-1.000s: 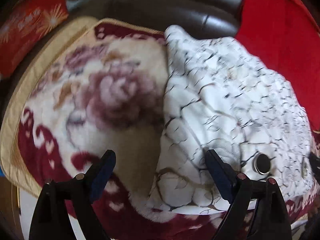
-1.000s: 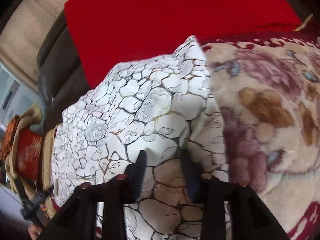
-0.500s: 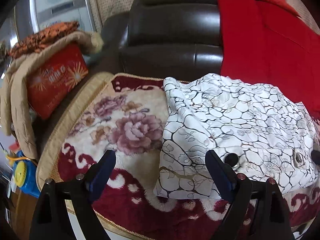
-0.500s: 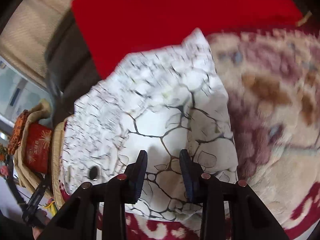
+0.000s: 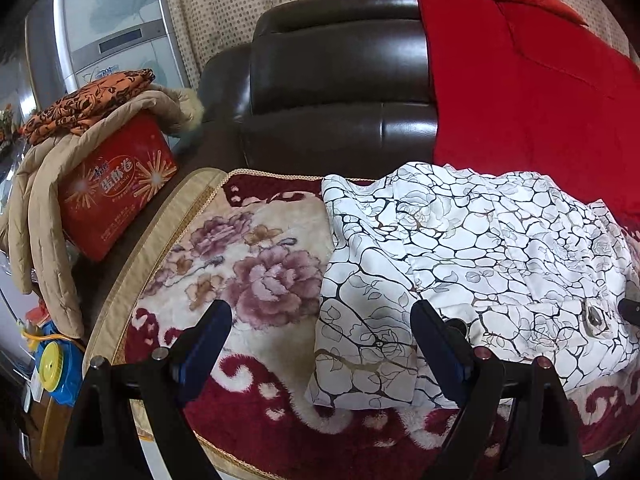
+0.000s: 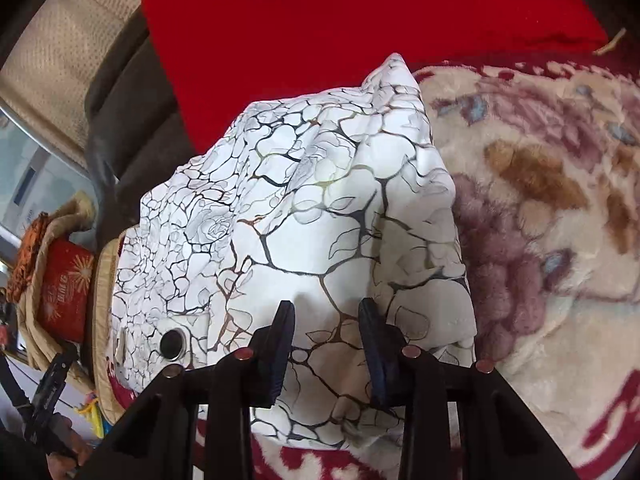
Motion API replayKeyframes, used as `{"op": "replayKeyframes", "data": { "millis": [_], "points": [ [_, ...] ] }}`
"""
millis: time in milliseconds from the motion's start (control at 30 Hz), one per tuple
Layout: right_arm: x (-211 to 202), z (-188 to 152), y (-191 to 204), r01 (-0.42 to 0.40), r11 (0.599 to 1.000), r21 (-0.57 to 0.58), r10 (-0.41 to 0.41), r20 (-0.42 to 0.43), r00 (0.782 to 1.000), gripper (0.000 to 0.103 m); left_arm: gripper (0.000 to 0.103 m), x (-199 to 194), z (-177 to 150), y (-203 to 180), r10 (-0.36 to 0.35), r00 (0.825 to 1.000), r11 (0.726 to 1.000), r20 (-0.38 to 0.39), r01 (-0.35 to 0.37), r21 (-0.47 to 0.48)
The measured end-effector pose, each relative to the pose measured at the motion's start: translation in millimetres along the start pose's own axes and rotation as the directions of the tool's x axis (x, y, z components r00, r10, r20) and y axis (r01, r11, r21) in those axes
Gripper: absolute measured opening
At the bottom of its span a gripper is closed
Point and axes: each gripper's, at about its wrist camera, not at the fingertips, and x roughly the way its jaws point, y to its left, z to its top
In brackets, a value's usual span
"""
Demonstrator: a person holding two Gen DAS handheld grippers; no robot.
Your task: Fold large clothes
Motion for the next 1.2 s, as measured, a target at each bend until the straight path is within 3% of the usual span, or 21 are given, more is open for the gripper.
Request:
{"op": "replayKeyframes", "data": {
  "millis": [133,333,533,667,800,1000,1200],
  "points": [
    [3.6,1.1,6.8,0.036,0.998,-0.058,-0.036,-0.006,0.999,0.038,0.091,4.4,-0.9,0.4,0.007,1.0,1.0,-0.007,-0.007,0.002],
    [4.2,-0.3,4.0,0.023,0.998,-0.053,-0.023,0.002,1.0,0.038,0.091,6.2,-3.3,0.8,0.006,1.0,1.0,-0.018,-0.006,0.007],
    [-26.7,-3.7,11.2,-0.039,0.999,-0.028,0.04,0.015,0.999,0.038,0.091,33.5,-20.2,11.9,-0.002,0.991,1.0,-0.136,-0.002,-0.028],
    [-47.8,-13.2,15.0,-0.079,0.994,-0.076,0.083,0.047,0.995,0.038,0.091,55.6,-34.6,16.4,0.027,0.983,0.999,-0.184,-0.034,-0.036],
    [-18.4,-18.8,-2.5,-0.052,0.998,-0.032,0.05,-0.037,0.998,0.038,0.091,82.0,-46.1,11.0,0.02,0.966,0.999,-0.257,-0.026,-0.021],
    [-28.9,-18.7,-13.3,-0.123,0.992,0.009,0.123,-0.019,0.992,0.038,0.091,72.1,-39.0,13.7,0.015,0.968,1.0,-0.25,-0.02,-0.017],
    [-64.0,-13.5,-31.0,-0.193,0.98,0.05,0.187,0.095,0.978,0.04,0.091,57.3,-32.0,27.7,-0.054,0.978,0.992,-0.2,0.03,-0.122]
  ]
}}
